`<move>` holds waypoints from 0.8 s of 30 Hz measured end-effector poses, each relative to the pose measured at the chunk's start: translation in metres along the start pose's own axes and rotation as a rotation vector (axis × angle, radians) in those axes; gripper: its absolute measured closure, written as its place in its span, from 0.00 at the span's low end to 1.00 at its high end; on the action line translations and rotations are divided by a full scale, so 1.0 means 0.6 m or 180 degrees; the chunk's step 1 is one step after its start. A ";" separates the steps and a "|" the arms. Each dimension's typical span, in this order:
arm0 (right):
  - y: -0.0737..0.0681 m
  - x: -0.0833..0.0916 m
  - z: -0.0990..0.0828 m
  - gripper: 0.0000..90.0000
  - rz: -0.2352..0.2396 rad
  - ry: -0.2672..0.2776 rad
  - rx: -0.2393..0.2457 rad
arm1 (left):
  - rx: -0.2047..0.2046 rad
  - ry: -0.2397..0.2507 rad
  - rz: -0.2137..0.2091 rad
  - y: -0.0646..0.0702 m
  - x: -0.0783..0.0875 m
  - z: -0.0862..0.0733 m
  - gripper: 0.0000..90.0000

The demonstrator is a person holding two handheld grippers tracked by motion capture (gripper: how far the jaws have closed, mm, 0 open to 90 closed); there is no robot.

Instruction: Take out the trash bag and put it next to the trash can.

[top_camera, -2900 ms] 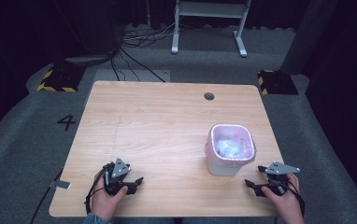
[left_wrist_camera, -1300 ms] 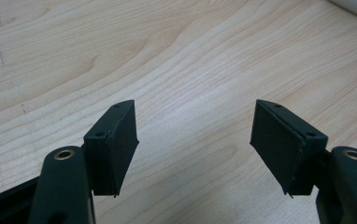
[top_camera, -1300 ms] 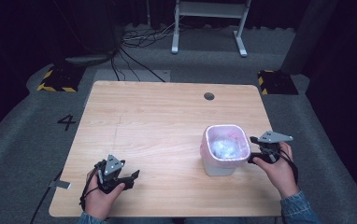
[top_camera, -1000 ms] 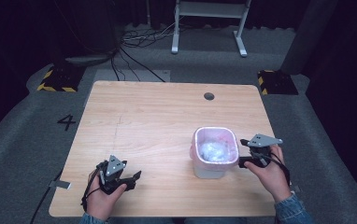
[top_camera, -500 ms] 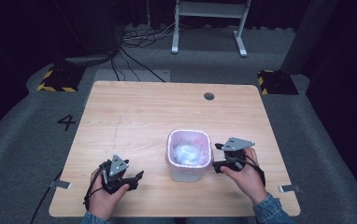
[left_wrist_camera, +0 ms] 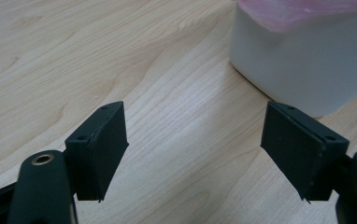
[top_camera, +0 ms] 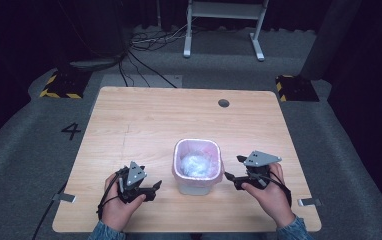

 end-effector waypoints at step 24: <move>-0.073 -0.005 0.021 0.52 0.0640 0.0156 0.0343 | -0.0828 0.0164 -0.0466 0.048 -0.022 0.069 0.23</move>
Point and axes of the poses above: each handheld gripper's, and its own axes: x roughly backward along the jaws, z roughly out of its top, y roughly to its right, the point moved 2 cm from there along -x, roughly forward along the jaws, and after that the axes turned 2 degrees about y, right-handed, at the moved point
